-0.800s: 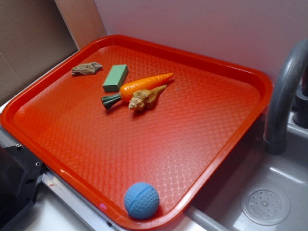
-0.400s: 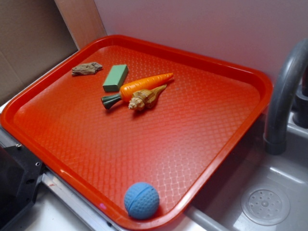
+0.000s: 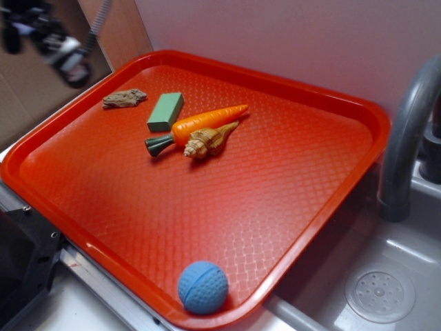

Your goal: Grab the wood chip.

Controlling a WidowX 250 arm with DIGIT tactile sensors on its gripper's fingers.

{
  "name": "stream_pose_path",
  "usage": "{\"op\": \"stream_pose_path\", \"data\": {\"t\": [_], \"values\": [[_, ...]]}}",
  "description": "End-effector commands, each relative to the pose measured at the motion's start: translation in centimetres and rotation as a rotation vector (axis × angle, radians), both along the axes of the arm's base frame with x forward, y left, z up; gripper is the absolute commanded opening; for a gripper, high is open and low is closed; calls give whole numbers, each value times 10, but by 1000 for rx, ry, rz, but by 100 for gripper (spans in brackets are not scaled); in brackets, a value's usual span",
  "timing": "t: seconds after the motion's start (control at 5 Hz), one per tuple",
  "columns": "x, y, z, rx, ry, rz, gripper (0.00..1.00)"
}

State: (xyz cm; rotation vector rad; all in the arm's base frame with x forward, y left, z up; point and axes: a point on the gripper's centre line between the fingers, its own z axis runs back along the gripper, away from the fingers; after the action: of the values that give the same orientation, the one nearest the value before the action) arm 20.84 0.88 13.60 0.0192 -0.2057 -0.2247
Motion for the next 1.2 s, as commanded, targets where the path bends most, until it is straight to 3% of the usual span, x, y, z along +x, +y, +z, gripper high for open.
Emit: {"op": "stream_pose_path", "data": {"t": [0.0, 0.2, 0.4, 0.6, 1.0], "values": [[62, 52, -52, 96, -14, -172, 100], [80, 74, -76, 114, 48, -285, 100], [87, 86, -98, 142, 146, -356, 100], [86, 89, -109, 170, 166, -368, 100], [86, 102, -119, 232, 144, -325, 100]]}}
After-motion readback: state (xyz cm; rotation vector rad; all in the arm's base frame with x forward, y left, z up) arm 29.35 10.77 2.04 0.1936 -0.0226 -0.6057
